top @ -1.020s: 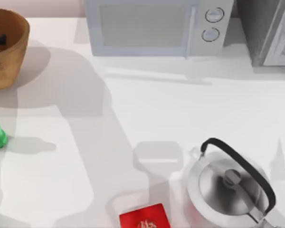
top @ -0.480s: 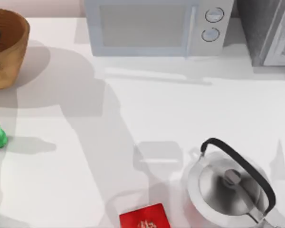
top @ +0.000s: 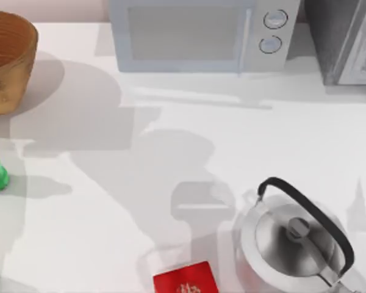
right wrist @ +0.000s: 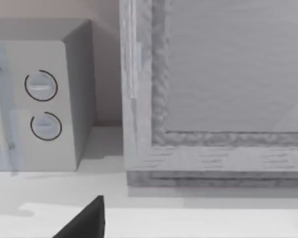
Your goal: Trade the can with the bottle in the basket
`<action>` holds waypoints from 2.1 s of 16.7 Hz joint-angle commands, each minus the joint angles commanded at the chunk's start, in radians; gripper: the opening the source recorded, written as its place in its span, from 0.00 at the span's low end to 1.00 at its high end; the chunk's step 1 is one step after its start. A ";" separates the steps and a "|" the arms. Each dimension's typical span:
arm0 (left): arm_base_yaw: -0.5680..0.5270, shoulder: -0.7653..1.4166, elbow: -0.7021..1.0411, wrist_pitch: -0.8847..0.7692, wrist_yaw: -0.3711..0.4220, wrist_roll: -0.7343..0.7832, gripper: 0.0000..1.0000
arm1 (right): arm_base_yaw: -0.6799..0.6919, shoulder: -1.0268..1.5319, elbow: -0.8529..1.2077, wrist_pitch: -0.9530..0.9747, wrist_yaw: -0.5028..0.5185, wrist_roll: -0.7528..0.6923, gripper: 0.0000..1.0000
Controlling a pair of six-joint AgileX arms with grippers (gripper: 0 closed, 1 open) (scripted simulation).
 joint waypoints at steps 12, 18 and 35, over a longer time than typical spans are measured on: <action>-0.131 -1.367 -1.215 0.520 -0.034 -0.130 0.00 | 0.000 0.000 0.000 0.000 0.000 0.000 1.00; -0.213 -1.738 -1.523 0.636 -0.021 -0.214 0.00 | 0.000 0.000 0.000 0.000 0.000 0.000 1.00; -0.276 -1.367 -1.332 0.937 0.170 -0.232 0.00 | 0.000 0.000 0.000 0.000 0.000 0.000 1.00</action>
